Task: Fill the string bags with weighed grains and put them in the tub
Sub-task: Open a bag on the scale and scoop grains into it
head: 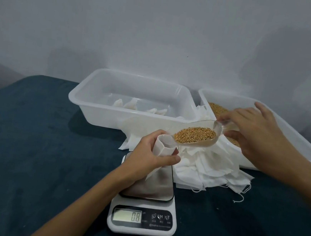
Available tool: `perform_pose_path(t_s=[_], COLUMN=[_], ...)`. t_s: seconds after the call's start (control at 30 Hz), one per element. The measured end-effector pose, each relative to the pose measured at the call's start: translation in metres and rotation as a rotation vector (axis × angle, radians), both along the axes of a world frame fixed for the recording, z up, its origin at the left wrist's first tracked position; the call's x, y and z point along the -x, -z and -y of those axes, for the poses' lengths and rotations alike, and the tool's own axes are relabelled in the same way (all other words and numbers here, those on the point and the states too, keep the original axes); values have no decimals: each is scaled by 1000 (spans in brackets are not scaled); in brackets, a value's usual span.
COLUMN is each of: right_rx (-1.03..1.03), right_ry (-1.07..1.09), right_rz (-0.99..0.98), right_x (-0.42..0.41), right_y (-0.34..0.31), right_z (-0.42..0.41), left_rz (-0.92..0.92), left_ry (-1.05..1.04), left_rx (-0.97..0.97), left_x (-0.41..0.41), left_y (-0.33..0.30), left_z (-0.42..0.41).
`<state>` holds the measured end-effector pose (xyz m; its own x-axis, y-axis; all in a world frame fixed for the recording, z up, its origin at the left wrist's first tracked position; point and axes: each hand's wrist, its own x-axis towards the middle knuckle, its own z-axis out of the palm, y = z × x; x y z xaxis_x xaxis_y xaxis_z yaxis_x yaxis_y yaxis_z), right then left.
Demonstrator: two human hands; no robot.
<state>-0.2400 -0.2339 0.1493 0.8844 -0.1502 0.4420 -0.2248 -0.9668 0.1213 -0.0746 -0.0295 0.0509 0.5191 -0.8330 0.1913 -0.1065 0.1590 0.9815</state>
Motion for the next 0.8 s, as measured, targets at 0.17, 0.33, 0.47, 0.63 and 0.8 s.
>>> perform_pose_path(t_s=[0.17,0.33,0.47,0.63,0.8], right_rx=[121,171,200,231,264], right_ry=[-23,-39,-56,-64,-85], right_rz=[41,51,71,79,83], right_x=[0,-1,-2,-5,-7], right_y=[-2,-3,-4,-3,-3], right_z=[2,1,0,1,2], left_rz=[-13,-23,-13,-12,-32], left_ry=[-9,1,-1,11,25], left_rx=[4,12,12,13,24], left_x=[0,1,1,0,-1], left_y=[0,0,0,2,3], left_z=[1,1,1,1,2])
